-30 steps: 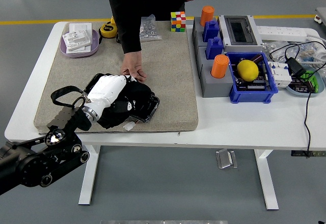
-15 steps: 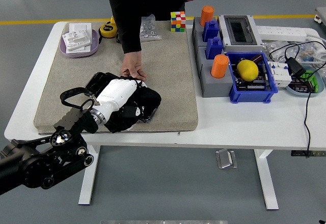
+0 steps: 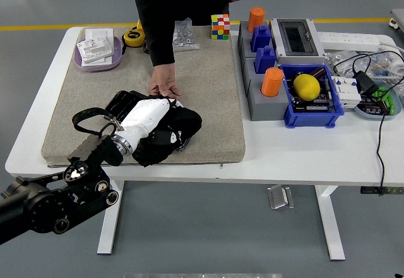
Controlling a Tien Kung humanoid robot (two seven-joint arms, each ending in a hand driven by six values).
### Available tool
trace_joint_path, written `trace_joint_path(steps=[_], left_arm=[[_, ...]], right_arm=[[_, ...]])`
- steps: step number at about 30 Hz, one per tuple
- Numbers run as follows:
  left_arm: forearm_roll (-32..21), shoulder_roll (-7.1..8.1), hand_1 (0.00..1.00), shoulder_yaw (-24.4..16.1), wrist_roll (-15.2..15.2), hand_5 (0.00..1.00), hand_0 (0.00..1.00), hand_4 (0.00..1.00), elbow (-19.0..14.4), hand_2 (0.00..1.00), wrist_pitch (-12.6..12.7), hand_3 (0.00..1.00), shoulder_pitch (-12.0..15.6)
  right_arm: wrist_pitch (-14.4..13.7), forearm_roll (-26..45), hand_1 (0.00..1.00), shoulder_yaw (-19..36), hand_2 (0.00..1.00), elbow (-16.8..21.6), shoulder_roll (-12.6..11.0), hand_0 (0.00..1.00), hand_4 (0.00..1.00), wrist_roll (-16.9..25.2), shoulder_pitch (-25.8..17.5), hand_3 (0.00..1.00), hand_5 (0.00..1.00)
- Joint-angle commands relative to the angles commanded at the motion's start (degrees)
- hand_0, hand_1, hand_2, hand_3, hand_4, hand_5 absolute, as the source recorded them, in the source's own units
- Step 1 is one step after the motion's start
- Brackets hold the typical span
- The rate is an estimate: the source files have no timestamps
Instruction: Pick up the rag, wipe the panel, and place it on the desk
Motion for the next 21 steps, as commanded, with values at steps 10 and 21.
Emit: trace_joint_path(steps=[10,21], left_arm=[[2.3,0.06,0.37,-1.6,0.4,0.002,0.249,0.002,2.3,0.468,0.6,0.285,0.6],[4.3,1.1,0.371,-4.0,0.8,0.002,0.248,0.002,5.2,0.468,0.7,0.286,0.8]], right_arm=[[0.0,0.0,0.593,0.1,0.66,0.0,0.1,0.716,0.98,0.0,-0.2,0.576,0.528],[0.0,-0.1,0.593,0.2,0.66,0.0,0.2,0.716,0.98,0.1,-0.5,0.576,0.528]])
